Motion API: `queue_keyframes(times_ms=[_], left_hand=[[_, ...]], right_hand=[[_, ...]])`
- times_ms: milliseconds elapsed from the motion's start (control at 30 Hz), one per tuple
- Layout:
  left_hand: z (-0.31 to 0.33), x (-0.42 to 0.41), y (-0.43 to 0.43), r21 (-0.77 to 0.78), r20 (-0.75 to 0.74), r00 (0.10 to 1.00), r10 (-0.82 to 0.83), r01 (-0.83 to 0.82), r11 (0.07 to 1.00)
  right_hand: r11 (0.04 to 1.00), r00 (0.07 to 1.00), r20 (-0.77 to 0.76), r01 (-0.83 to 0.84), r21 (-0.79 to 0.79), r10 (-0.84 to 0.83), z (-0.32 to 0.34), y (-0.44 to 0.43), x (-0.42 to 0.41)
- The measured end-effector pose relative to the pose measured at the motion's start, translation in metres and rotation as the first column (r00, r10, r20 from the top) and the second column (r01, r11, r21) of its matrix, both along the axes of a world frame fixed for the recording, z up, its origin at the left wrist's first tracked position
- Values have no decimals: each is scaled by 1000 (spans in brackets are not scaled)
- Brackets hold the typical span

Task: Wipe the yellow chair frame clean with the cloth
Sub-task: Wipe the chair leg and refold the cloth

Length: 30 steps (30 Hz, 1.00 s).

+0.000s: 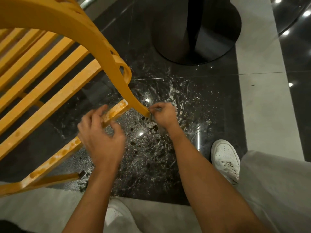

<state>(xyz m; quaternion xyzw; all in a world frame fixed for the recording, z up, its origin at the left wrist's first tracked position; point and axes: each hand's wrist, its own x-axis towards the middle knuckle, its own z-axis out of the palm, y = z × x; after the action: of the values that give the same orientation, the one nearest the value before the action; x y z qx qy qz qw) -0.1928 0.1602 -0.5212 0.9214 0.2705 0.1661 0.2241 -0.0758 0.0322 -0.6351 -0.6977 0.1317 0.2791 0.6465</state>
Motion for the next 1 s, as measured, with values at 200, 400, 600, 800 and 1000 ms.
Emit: queue_keyframes(times_ms=[200, 400, 600, 800, 1000], left_hand=[[1, 3, -1, -159, 2, 999, -45, 45, 986], [0, 2, 1, -213, 19, 1000, -3, 7, 977], [4, 0, -1, -232, -17, 1000, -1, -3, 973], [8, 0, 0, -289, -23, 1000, -14, 7, 957], [11, -1, 0, -286, -27, 999, -47, 37, 957]], right_hand=[[992, 969, 220, -123, 22, 115, 58, -7, 8], [992, 973, 218, -90, 93, 68, 70, -14, -6], [998, 956, 292, -34, 44, 20, 85, -4, -1], [997, 956, 295, -35, 71, 13, 87, -9, -2], [995, 962, 268, -25, -101, 51, 119, 5, 4]])
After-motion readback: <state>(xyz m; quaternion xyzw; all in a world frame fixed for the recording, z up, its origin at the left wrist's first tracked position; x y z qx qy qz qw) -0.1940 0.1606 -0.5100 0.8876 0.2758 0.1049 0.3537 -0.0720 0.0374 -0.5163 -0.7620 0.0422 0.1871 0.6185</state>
